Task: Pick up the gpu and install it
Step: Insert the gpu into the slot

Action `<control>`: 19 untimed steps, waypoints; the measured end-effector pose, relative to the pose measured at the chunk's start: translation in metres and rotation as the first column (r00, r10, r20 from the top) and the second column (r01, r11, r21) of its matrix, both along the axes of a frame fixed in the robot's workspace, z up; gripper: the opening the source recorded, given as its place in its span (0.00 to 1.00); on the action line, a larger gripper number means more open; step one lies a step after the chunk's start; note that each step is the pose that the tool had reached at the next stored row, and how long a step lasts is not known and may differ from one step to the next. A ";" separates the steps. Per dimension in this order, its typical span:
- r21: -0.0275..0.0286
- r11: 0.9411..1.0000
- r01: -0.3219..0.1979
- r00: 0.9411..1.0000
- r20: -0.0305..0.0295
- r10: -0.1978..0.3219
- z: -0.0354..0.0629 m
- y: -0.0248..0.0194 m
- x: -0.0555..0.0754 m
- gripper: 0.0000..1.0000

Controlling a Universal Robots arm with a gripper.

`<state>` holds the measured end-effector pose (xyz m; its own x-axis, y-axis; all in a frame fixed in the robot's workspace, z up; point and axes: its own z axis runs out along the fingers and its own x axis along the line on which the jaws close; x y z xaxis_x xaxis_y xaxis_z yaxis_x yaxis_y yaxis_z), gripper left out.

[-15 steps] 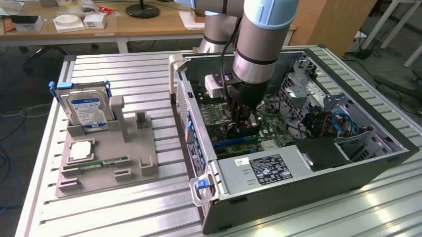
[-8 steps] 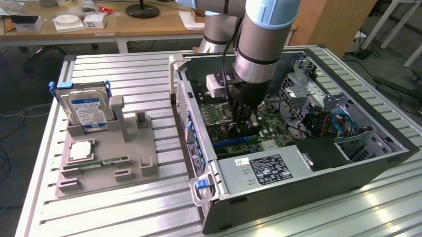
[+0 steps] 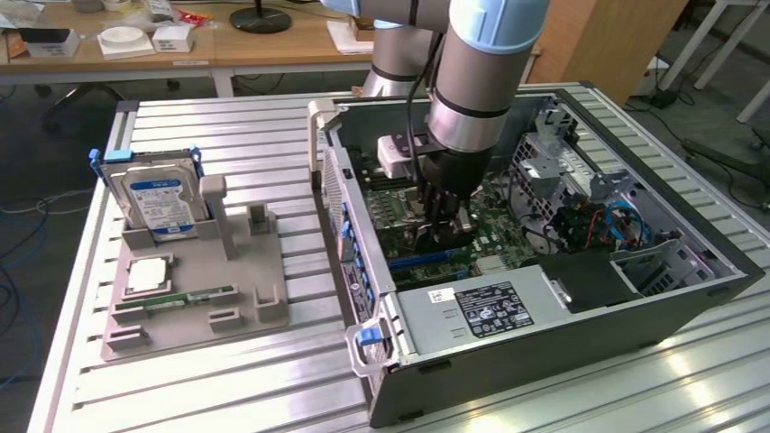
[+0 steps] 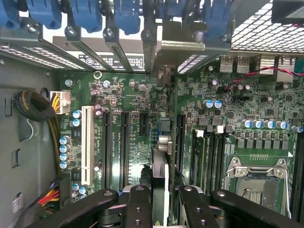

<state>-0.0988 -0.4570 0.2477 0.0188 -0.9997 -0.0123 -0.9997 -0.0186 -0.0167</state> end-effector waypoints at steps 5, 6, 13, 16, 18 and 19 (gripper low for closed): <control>0.000 1.000 -0.001 1.000 0.000 0.001 -0.0005 -0.0012 -0.001 0.27; 0.000 1.000 -0.001 1.000 0.000 0.001 -0.0008 -0.0014 -0.002 0.27; 0.000 1.000 -0.003 1.000 0.000 0.003 -0.0035 -0.0015 -0.005 0.27; 0.000 1.000 -0.008 1.000 0.000 0.008 -0.0042 -0.0011 -0.006 0.27; 0.000 1.000 -0.009 1.000 0.001 0.009 -0.0043 -0.0010 -0.006 0.27; 0.000 1.000 -0.010 1.000 0.002 0.010 -0.0044 -0.0009 -0.006 0.27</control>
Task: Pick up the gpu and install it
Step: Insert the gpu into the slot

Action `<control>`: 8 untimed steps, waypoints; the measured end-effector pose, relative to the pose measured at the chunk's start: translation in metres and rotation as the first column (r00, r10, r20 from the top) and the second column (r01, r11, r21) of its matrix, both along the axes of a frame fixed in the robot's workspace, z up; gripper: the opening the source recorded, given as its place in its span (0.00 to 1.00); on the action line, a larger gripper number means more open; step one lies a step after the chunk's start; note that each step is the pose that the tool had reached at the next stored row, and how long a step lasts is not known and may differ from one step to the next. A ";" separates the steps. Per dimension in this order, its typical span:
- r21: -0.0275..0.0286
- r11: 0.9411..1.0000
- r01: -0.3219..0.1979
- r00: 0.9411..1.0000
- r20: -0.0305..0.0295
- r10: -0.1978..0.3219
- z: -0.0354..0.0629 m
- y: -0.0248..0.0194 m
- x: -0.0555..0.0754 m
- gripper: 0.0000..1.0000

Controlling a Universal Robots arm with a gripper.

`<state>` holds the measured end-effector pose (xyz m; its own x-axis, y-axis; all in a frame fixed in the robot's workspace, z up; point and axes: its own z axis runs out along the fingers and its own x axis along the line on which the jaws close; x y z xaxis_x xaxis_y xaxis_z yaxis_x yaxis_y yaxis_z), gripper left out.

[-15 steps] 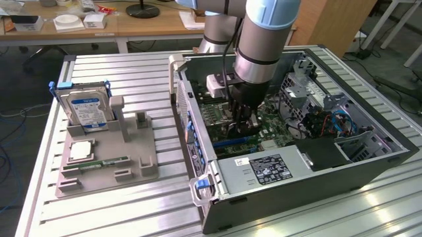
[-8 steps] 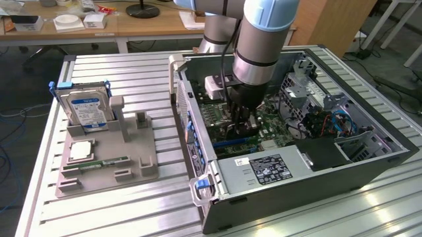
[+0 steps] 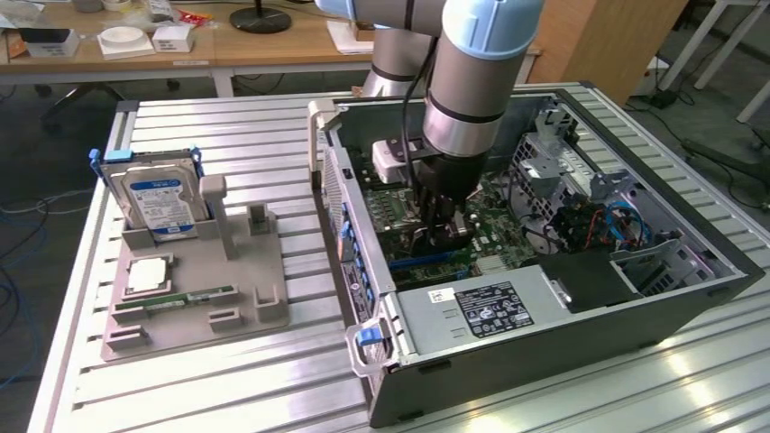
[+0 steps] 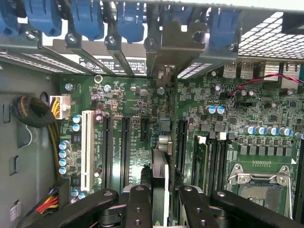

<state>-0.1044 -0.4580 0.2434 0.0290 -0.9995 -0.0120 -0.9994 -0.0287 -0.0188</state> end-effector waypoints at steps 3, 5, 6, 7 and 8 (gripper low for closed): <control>0.000 1.000 -0.002 1.000 0.002 0.002 -0.0001 0.0003 0.000 0.27; 0.000 1.000 -0.003 1.000 0.002 0.003 -0.0003 0.0003 -0.001 0.27; 0.000 1.000 -0.003 1.000 0.002 0.003 -0.0009 0.0004 -0.001 0.27; 0.000 1.000 -0.003 1.000 0.002 0.003 -0.0016 0.0003 -0.001 0.27; 0.000 1.000 -0.004 1.000 0.002 0.004 -0.0023 0.0003 -0.001 0.27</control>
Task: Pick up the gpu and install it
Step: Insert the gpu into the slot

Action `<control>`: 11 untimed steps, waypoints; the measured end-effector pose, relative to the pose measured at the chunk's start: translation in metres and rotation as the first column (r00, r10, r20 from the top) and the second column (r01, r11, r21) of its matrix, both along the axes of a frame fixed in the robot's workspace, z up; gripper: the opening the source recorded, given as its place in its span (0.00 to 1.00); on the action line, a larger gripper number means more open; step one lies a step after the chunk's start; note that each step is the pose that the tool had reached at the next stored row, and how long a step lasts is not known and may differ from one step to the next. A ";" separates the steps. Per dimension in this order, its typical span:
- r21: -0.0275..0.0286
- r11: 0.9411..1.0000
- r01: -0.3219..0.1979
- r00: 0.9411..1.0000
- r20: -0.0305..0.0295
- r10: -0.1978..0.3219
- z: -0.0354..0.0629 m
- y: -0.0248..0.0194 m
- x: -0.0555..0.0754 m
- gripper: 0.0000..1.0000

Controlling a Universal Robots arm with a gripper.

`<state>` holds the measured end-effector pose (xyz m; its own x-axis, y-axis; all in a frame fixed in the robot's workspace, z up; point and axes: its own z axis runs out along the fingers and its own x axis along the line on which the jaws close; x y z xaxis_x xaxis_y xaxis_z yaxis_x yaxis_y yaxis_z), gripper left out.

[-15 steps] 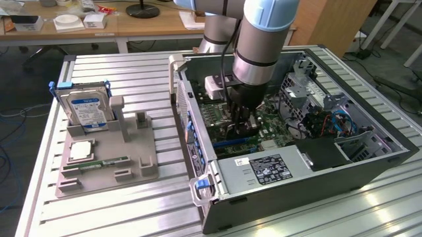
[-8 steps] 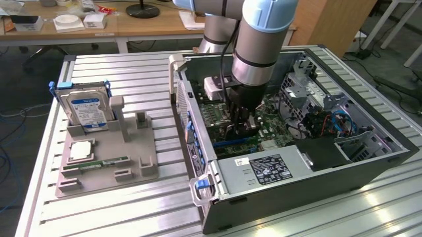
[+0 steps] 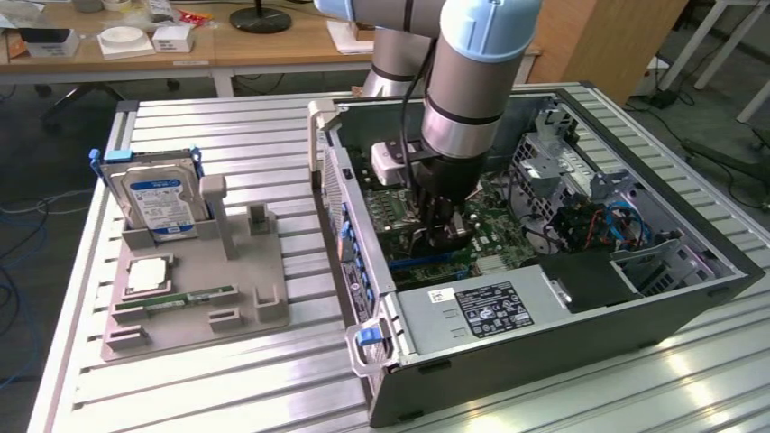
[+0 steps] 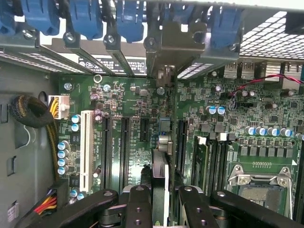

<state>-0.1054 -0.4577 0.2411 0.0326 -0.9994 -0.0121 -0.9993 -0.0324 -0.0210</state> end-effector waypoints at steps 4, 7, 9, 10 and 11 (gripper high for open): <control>-0.001 1.000 0.000 1.000 0.000 0.000 -0.0023 -0.0001 0.000 0.27; 0.000 1.000 -0.001 1.000 0.000 0.001 -0.0025 -0.0001 0.000 0.27; 0.000 1.000 -0.001 1.000 0.000 0.001 -0.0026 0.0000 0.000 0.27; 0.000 1.000 -0.001 1.000 0.000 0.001 -0.0026 0.0000 0.000 0.27; 0.000 1.000 -0.001 1.000 0.000 0.001 -0.0026 0.0000 0.000 0.27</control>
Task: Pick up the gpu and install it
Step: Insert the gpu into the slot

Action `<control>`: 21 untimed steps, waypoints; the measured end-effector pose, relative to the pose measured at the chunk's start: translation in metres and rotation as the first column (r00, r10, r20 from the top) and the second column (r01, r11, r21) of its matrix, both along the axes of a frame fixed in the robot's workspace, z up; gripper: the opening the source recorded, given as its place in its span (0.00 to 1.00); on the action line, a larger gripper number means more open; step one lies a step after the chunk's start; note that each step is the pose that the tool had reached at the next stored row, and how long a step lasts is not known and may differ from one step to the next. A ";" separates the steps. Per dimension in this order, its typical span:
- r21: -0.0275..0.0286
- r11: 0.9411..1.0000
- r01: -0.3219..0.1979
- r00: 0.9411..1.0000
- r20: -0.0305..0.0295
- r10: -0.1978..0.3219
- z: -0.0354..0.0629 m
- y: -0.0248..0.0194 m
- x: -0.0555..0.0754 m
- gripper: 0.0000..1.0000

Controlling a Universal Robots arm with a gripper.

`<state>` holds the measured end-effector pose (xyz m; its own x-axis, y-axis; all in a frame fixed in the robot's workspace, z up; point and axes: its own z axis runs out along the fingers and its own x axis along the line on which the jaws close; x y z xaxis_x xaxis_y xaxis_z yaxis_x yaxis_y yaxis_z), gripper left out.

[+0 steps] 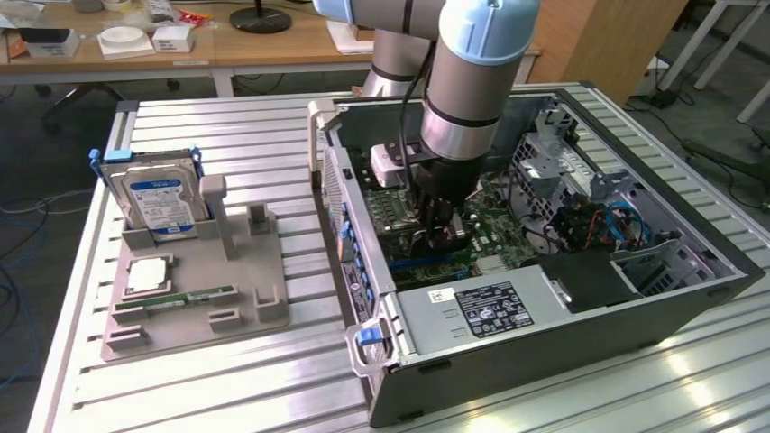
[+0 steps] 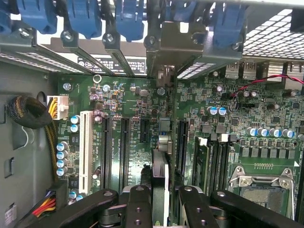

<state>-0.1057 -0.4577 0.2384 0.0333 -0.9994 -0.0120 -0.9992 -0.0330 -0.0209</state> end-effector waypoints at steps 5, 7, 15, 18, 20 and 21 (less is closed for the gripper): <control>0.000 1.000 0.000 1.000 0.000 0.000 0.0000 0.0000 0.000 0.27; 0.000 1.000 0.000 1.000 0.000 0.000 0.0000 0.0000 0.000 0.27; 0.000 1.000 0.000 1.000 0.004 0.000 0.0007 -0.0016 -0.012 0.27; 0.000 1.000 0.000 1.000 0.004 0.000 0.0007 -0.0016 -0.012 0.27; 0.000 1.000 0.000 1.000 0.004 0.000 0.0007 -0.0016 -0.012 0.27; 0.000 1.000 0.000 1.000 0.004 0.000 0.0007 -0.0016 -0.012 0.27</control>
